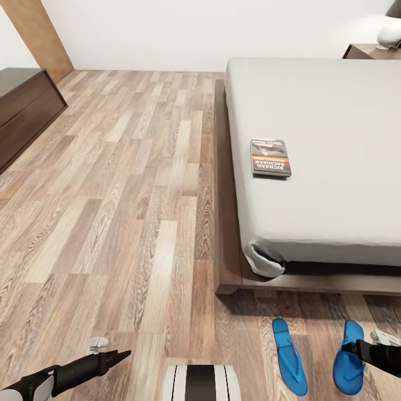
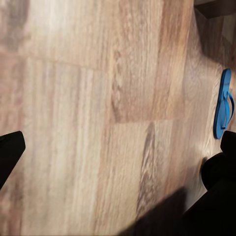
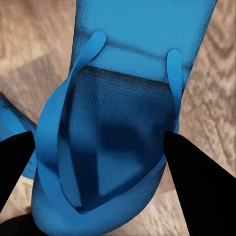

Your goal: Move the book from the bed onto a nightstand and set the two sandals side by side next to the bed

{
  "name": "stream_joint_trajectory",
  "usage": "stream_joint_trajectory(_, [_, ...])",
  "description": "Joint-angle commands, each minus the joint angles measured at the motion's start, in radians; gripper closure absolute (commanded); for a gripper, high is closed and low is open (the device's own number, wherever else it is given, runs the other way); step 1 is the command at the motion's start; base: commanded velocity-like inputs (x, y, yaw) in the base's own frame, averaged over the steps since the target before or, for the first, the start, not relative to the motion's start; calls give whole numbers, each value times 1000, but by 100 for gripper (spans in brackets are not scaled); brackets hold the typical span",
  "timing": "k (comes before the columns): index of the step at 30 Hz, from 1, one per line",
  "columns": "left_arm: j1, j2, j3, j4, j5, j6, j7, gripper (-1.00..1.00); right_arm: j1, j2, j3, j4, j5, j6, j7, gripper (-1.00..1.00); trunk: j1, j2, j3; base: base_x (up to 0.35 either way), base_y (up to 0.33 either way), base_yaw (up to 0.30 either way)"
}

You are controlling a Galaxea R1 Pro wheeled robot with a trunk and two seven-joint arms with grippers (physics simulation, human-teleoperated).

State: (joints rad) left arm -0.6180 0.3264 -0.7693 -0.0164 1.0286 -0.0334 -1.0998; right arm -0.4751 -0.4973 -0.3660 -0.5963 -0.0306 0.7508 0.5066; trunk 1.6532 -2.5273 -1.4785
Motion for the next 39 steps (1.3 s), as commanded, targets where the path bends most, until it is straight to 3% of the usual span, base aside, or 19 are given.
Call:
stream_joint_trajectory(1, [0, 0, -8, -1, 7, -3, -2, -100, 0, 0, -3, -1, -2, 7, 0, 100, 0, 0, -1, 14, 11, 0])
stream_joint_trajectory(3, [0, 0, -8, -1, 7, -3, -1, -100, 0, 0, -1, 1, 22, 6, -6, 100, 0, 0, -1, 8, 6, 0])
stream_joint_trajectory(6, [0, -2, -8, -1, 7, -3, -2, -100, 0, 0, -2, 1, 156, 6, -41, 100, 0, 0, -1, 2, 2, 0])
stream_joint_trajectory(8, [0, -4, -8, -1, 7, -3, -1, -100, 0, 0, -2, 0, 223, 4, -49, 100, 0, 0, -1, 0, 0, 0])
stream_joint_trajectory(10, [0, -5, -8, -1, 7, -3, -1, -100, 0, 0, -2, 0, 244, 4, -51, 100, 0, 0, -1, 0, 0, 0])
stream_joint_trajectory(17, [0, -11, -8, -1, 7, -4, -1, -100, 0, 2, -1, 0, 263, -5, -51, 100, 0, 0, -1, 0, 0, 0])
stream_joint_trajectory(24, [0, -23, -8, -1, 7, -5, 0, -100, 0, 6, 1, 0, 262, -133, -38, 100, 0, 0, -1, 0, 0, 0])
stream_joint_trajectory(27, [0, -27, -8, -1, 6, -5, 0, -100, 0, 12, 3, 0, 262, -144, 32, 100, 0, 0, -1, 0, 0, 0])
stream_joint_trajectory(31, [0, -29, -8, -1, 5, -5, 0, -100, 0, 15, 67, -12, 264, -146, 168, 100, 0, 0, -1, 0, 0, 0])
stream_joint_trajectory(34, [0, -29, -8, -1, 5, -5, 0, -100, 0, 16, 120, -33, 264, -147, 193, 100, 0, 0, -1, 0, 0, 0])
stream_joint_trajectory(39, [0, -29, -9, -2, 4, -5, -1, -100, -1, 16, 136, -37, 265, -155, 197, 100, 0, 0, -1, 0, 0, 0])
